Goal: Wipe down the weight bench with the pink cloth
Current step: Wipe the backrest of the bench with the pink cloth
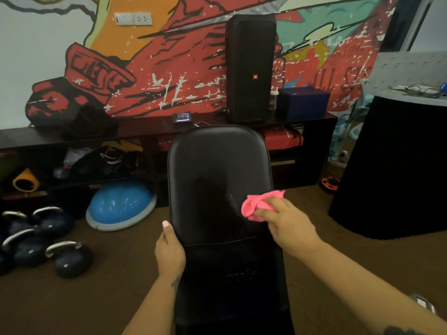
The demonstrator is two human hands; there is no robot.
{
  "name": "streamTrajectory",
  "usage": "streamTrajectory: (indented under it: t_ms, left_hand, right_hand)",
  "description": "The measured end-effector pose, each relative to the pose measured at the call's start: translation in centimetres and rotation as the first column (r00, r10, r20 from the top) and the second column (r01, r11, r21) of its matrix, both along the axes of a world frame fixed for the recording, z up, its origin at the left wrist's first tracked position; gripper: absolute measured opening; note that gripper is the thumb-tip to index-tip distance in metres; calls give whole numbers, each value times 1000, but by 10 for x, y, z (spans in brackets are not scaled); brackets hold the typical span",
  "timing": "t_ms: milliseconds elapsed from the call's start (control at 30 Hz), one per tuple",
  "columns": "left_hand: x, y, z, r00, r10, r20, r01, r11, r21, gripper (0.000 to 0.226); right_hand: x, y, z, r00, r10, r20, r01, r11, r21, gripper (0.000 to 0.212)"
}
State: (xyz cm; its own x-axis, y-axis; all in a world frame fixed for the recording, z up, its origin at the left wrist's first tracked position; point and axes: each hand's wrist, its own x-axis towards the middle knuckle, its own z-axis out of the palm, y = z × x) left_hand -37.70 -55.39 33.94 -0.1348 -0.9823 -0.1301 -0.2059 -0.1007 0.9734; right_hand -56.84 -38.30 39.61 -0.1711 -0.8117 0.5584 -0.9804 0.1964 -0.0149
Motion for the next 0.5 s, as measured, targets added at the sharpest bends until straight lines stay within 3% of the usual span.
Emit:
streamTrajectory:
  t_ms: [133,200,333,400,500]
  left_hand:
    - [0,1,2,1000,-11,-12,11,1000,10,68]
    - [0,0,3,1000,-10,-9,10,1000,21,68]
    - [0,0,3,1000,-15,-12,15,999,30,66]
    - [0,1,4,1000,-19,-14,19,999,32,65]
    - [0,3,6,999,-25,-26,26,999,26,62]
  right_hand:
    - [0,22,-10,996,94,-13,-91,987,132,37]
    - [-10,22,-3,999,29,-24,-26,995,91,26]
    - [-9,-7,10,998,-59,16,60,997,-51,43]
    - [7,-20,6,1000,-5,3,5,999,-46,41]
    - [23,-19,-4,992,125,-17,-123,989,88,37]
